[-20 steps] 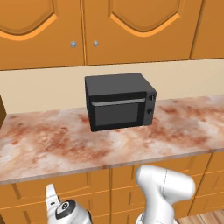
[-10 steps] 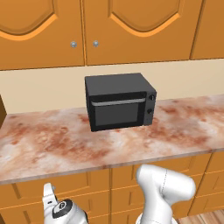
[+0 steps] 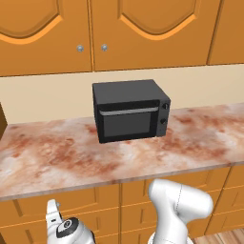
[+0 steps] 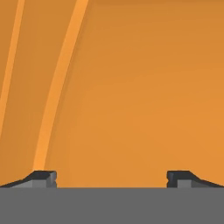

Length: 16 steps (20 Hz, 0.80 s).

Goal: Take the pizza cutter from the drawer on the left and place it on the dining counter for cutting.

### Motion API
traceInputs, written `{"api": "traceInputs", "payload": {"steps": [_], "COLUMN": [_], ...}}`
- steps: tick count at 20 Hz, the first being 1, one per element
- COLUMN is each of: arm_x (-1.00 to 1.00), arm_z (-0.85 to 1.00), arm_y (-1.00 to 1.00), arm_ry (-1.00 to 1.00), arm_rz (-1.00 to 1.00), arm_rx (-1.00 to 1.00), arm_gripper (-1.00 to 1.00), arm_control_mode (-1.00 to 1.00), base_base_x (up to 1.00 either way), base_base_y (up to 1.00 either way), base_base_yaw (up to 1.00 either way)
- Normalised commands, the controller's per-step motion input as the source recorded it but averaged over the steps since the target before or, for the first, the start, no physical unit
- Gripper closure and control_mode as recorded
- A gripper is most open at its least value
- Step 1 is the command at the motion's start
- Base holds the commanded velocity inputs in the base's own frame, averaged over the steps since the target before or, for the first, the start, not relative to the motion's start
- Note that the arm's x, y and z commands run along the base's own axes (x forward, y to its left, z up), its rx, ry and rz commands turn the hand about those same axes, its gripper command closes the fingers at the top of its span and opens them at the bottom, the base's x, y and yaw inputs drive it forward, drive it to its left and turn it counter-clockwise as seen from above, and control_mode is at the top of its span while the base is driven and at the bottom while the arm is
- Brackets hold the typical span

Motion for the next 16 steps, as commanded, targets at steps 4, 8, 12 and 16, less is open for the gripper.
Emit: {"api": "traceInputs", "payload": {"steps": [4, 8, 12, 16], "arm_x": [0.0, 0.0, 0.0, 0.03], "arm_z": [0.0, 0.0, 0.0, 0.0], "arm_y": [0.0, -0.07, -0.14, -0.07], "arm_ry": [-0.01, 0.0, 0.0, 0.0], "arm_rz": [0.0, 0.0, 0.0, 0.0], "arm_rx": [0.0, 0.0, 0.0, 0.0], "arm_gripper": [-1.0, -1.0, -1.0, -1.0], "arm_control_mode": [-1.0, -1.0, -1.0, -1.0], "base_base_x": [0.0, 0.0, 0.0, 0.0], "base_base_y": [0.0, 0.0, 0.0, 0.0], "base_base_yaw": [0.0, 0.0, 0.0, 0.0]}}
